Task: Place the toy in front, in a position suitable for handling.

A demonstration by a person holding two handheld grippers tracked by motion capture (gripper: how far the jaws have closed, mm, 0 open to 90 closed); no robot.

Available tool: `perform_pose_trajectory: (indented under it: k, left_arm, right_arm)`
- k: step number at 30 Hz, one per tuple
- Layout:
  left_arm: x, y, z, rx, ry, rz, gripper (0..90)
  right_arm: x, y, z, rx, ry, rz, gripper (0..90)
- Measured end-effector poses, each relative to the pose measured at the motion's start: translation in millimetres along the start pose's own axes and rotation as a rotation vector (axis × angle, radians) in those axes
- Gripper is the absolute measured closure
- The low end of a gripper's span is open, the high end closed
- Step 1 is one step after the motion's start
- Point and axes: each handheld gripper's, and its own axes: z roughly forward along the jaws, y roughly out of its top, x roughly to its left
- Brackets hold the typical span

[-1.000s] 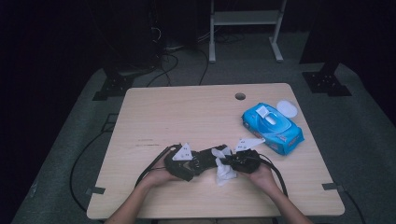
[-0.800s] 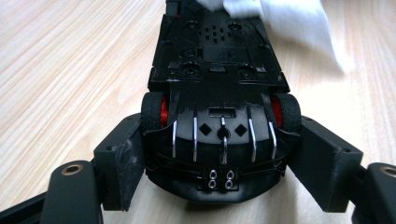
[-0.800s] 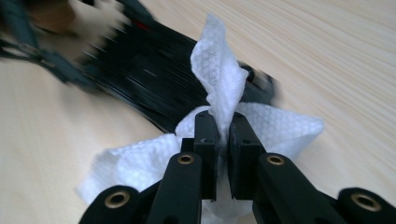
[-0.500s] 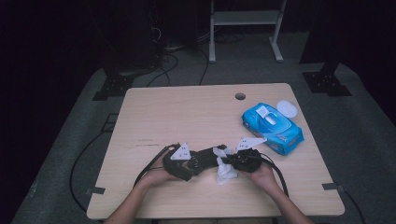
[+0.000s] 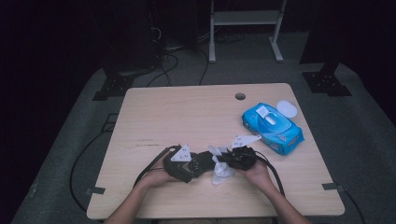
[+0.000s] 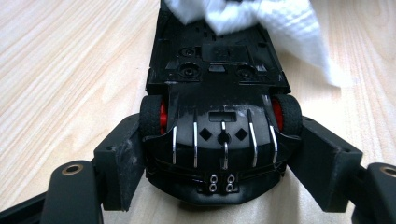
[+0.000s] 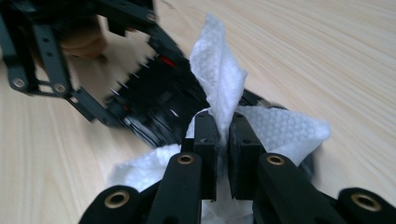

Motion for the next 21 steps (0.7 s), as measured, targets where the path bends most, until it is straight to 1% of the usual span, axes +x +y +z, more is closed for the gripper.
perform_pose_trajectory:
  k: [1,2,3,4,5,6,8,10,11,13,15,17,20,21]
  left_arm:
    - [-0.7,0.0,0.1,0.005,0.001,0.003,24.4]
    - [-0.8,-0.1,0.1,0.005,0.002,0.002,24.4]
    - [-0.7,-0.2,0.0,0.003,0.001,0.000,24.4]
    - [-0.4,-0.1,-0.4,0.000,0.000,0.002,24.4]
    - [-0.4,-0.1,-0.6,-0.004,0.000,-0.001,24.4]
    - [-0.2,0.1,-1.0,-0.008,-0.002,-0.004,24.4]
    - [-0.1,0.5,-1.5,-0.011,-0.002,-0.001,24.4]
    - [-0.7,0.3,-0.5,-0.003,0.002,0.003,24.4]
    - [-1.0,0.1,-0.1,0.005,0.004,0.007,24.4]
    - [-1.6,0.1,0.5,0.008,0.007,0.011,24.4]
    - [-1.3,0.4,0.3,0.013,0.006,0.012,24.4]
    - [-1.4,0.4,0.4,-0.001,-0.001,0.003,24.4]
    - [-2.0,1.6,0.8,0.012,0.004,0.024,24.4]
    - [-2.6,1.4,1.4,0.010,0.005,0.017,24.4]
  right_arm:
    - [1.8,2.4,3.0,-0.001,0.000,-0.017,83.1]
    - [2.1,3.8,3.9,0.004,-0.003,-0.022,83.1]
    - [0.5,4.0,3.4,0.002,-0.008,-0.022,83.1]
    - [-2.6,2.8,1.3,0.005,-0.025,-0.023,83.1]
    - [-8.2,0.1,-2.6,0.004,-0.046,-0.018,83.1]
    - [-11.2,-2.1,-5.4,0.007,-0.059,-0.002,83.1]
    - [-19.3,-7.0,-12.1,0.021,-0.098,0.009,83.1]
    - [-24.6,-9.0,-16.5,0.020,-0.106,0.031,83.1]
    - [-25.4,-8.5,-17.4,0.017,-0.106,0.036,83.0]
    - [-22.7,-4.4,-15.0,0.011,-0.100,0.023,83.0]
    - [-18.8,0.5,-9.9,0.017,-0.084,0.010,83.0]
    - [-13.2,6.7,-1.3,0.011,-0.060,-0.001,83.0]
    - [-4.1,16.8,13.7,0.007,-0.027,-0.025,83.1]
    - [-0.8,21.0,19.3,0.005,-0.015,-0.029,83.0]
